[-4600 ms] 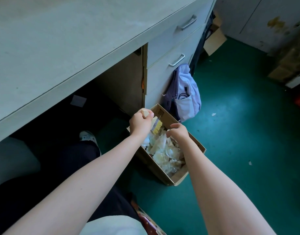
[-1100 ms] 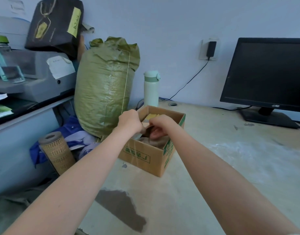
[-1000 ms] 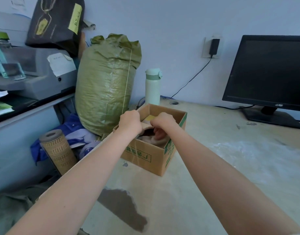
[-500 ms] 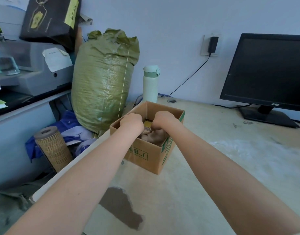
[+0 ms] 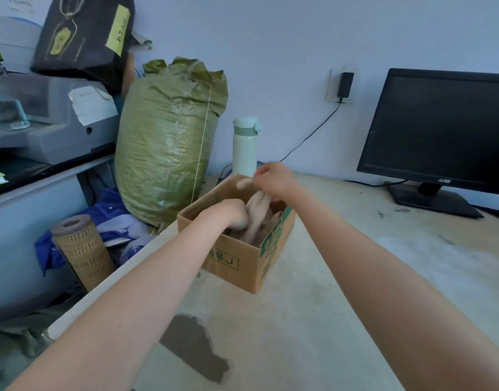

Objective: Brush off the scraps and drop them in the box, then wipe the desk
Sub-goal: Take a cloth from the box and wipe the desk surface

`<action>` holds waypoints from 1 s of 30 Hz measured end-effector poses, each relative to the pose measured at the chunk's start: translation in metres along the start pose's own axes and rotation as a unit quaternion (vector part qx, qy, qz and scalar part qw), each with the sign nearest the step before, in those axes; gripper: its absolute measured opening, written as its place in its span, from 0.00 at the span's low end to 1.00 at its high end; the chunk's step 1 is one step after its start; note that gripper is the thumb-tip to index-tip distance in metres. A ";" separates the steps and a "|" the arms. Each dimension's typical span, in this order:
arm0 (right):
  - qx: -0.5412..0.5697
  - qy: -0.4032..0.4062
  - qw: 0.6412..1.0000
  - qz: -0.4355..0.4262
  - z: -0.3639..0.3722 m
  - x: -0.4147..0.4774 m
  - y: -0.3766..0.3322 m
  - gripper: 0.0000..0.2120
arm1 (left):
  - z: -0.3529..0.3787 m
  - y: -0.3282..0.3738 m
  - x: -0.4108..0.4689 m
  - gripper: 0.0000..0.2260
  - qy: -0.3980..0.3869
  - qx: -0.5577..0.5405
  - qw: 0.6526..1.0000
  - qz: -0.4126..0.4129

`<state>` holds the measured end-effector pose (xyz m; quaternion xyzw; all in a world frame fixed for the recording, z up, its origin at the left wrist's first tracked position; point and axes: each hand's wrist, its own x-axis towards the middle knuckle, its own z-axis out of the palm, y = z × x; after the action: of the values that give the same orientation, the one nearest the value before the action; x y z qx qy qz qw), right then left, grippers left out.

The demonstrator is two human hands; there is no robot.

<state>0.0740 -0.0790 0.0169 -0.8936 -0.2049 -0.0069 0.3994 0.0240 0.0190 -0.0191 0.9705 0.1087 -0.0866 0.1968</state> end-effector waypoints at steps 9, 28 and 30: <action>0.248 0.132 0.957 -0.072 -0.045 -0.014 -0.021 0.12 | -0.036 0.019 -0.008 0.16 0.019 -0.176 0.984 0.034; 0.407 0.126 0.903 -0.059 -0.106 -0.029 -0.039 0.14 | -0.025 0.039 -0.015 0.16 -0.024 -0.240 0.970 0.011; 0.388 0.135 0.910 -0.052 -0.104 -0.029 -0.036 0.14 | -0.016 0.035 -0.017 0.12 -0.073 -0.201 0.977 0.007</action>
<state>0.0502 -0.1424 0.1081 -0.6472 -0.1814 -0.0679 0.7373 0.0181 -0.0096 0.0117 0.9032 0.1026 -0.1321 0.3954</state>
